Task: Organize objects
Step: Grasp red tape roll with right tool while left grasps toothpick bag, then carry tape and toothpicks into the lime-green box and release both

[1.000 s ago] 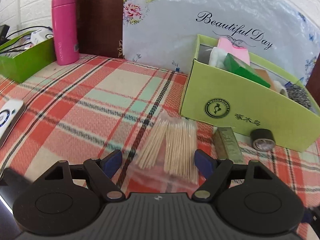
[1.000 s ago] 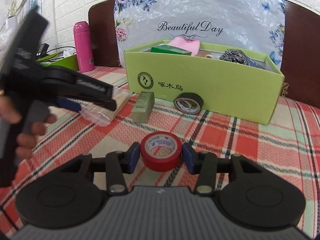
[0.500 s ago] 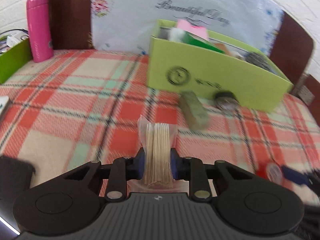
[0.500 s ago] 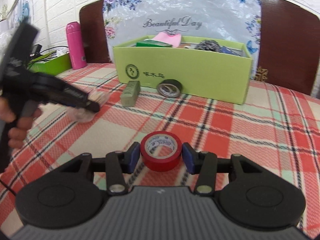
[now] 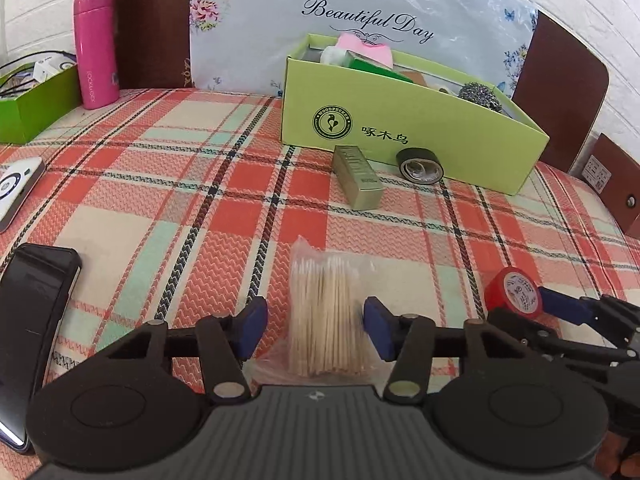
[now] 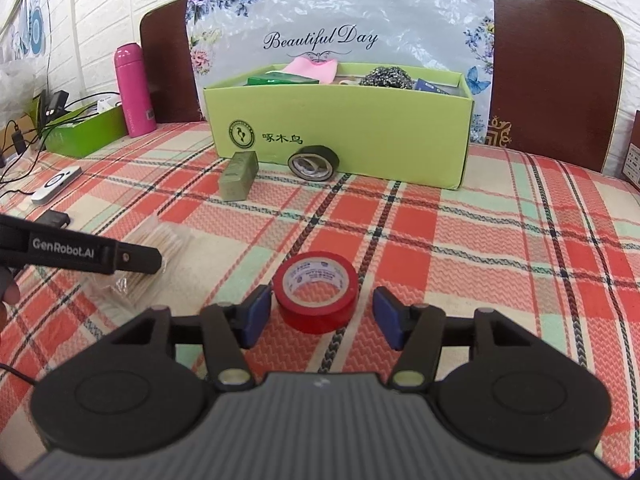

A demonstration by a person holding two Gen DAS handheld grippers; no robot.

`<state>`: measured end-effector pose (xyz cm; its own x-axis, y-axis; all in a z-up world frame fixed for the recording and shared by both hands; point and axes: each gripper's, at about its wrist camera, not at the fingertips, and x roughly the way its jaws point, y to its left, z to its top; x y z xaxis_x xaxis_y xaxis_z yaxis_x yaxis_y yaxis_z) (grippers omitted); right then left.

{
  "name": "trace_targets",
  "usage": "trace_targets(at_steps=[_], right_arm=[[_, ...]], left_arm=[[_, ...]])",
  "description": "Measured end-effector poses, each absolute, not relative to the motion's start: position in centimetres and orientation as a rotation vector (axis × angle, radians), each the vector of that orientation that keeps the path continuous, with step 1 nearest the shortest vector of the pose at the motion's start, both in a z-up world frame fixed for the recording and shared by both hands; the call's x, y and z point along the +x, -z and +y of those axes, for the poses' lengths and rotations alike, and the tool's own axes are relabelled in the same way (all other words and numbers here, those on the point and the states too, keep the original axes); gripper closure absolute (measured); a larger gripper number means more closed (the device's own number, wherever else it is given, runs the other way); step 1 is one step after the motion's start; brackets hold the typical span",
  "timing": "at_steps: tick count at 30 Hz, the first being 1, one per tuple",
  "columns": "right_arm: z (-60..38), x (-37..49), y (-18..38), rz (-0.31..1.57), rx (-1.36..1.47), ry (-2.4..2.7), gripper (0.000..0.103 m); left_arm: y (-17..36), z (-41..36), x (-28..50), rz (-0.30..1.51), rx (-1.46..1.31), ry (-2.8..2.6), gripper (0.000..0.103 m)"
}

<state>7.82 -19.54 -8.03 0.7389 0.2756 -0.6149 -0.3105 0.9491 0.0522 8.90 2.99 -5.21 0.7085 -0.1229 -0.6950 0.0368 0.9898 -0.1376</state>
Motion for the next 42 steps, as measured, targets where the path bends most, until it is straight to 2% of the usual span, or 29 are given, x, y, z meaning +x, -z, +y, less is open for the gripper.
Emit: trace_targets(at_steps=[2, 3, 6, 7, 9, 17, 26, 40, 41, 42], right_arm=[[-19.4, 7.9, 8.1, 0.665, -0.064, -0.327, 0.049], [-19.3, 7.9, 8.2, 0.663, -0.067, -0.33, 0.057], [-19.3, 7.9, 8.1, 0.661, -0.069, -0.339, 0.057], [-19.4, 7.9, 8.1, 0.661, -0.067, -0.341, 0.057], [-19.5, 7.9, 8.0, 0.66, -0.058, -0.345, 0.057], [-20.8, 8.1, 4.3, 0.515, -0.015, -0.332, 0.057], [-22.4, 11.0, 0.4, 0.395, -0.03, -0.29, 0.057], [-20.3, 23.3, -2.7, 0.323, -0.039, -0.222, 0.057], [-20.2, 24.1, -2.4, 0.327, -0.036, -0.225, 0.057], [-20.0, 24.8, -2.0, 0.331, -0.037, -0.228, 0.049]], left_arm=[[5.4, 2.5, 8.8, 0.779, -0.099, 0.082, 0.046], [5.5, 2.3, 8.7, 0.776, -0.088, 0.083, 0.046], [5.4, 2.1, 8.7, 0.774, -0.082, 0.112, 0.07], [5.2, 2.1, 8.8, 0.778, -0.092, 0.118, 0.076], [4.8, 2.2, 8.9, 0.778, -0.109, 0.133, 0.079], [-0.5, 0.9, 10.2, 0.652, -0.155, 0.249, 0.08], [-6.4, -2.9, 17.1, 0.535, -0.146, 0.313, 0.08], [-7.0, -2.6, 26.6, 0.54, -0.194, 0.231, 0.08], [-6.7, -2.5, 26.8, 0.53, -0.198, 0.225, 0.079], [-6.4, -2.3, 26.9, 0.524, -0.2, 0.222, 0.065]])
